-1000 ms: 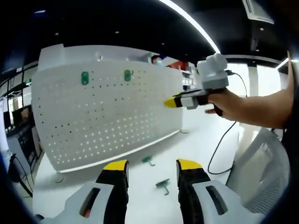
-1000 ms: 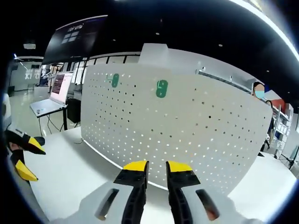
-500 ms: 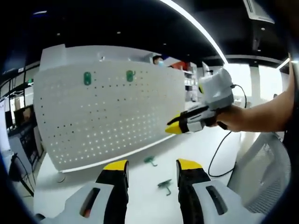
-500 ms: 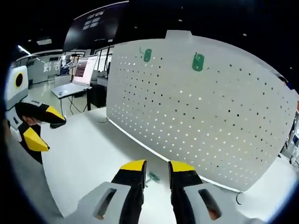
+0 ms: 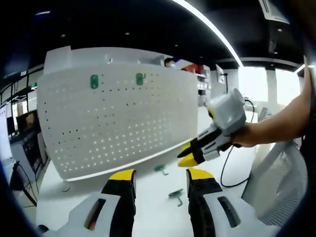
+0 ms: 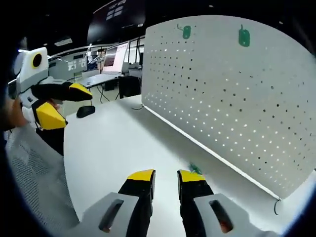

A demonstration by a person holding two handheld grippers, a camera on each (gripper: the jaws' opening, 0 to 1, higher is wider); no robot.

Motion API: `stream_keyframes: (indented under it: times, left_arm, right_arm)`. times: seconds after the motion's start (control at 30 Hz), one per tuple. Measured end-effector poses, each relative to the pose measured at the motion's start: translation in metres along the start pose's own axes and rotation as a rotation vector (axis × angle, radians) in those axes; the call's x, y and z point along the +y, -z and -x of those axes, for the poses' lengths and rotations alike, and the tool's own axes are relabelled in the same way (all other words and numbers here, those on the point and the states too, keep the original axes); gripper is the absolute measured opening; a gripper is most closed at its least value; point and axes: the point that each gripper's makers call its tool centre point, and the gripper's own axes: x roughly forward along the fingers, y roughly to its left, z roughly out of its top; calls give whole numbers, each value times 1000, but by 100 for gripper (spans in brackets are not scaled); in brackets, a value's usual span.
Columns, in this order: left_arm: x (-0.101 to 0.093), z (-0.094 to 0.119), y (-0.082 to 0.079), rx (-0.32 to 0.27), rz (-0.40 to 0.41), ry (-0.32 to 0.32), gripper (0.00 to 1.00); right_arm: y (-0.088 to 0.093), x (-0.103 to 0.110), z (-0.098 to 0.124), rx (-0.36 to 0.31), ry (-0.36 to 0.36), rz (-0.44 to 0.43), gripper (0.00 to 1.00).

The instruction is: Insert the hook assembly into the mounting plate slot until the hook locks in place.

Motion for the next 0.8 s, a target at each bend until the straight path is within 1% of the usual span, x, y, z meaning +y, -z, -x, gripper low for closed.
stream_keyframes:
  times: [0.03, 0.27, 0.37, 0.43, 0.5, 0.8]
  left_arm:
    - [0, 0, 0, 1, 0, -1, 42]
    - [2, 0, 2, 6, 2, -7, 42]
    - [1, 0, 2, 7, 1, -6, 42]
    - [1, 0, 3, 11, -1, -5, 42]
    - [1, 0, 3, 10, -1, -5, 42]
    - [1, -1, 4, 16, 1, -3, 41]
  right_arm:
    - [3, 5, -4, 9, -18, 9, 17]
    - [19, 23, -21, 63, -75, 34, 15]
    - [27, 28, -28, 94, -93, 39, 14]
    - [30, 30, -31, 99, -101, 38, 14]
    - [35, 35, -34, 118, -114, 48, 13]
    - [42, 45, -44, 154, -158, 90, 10]
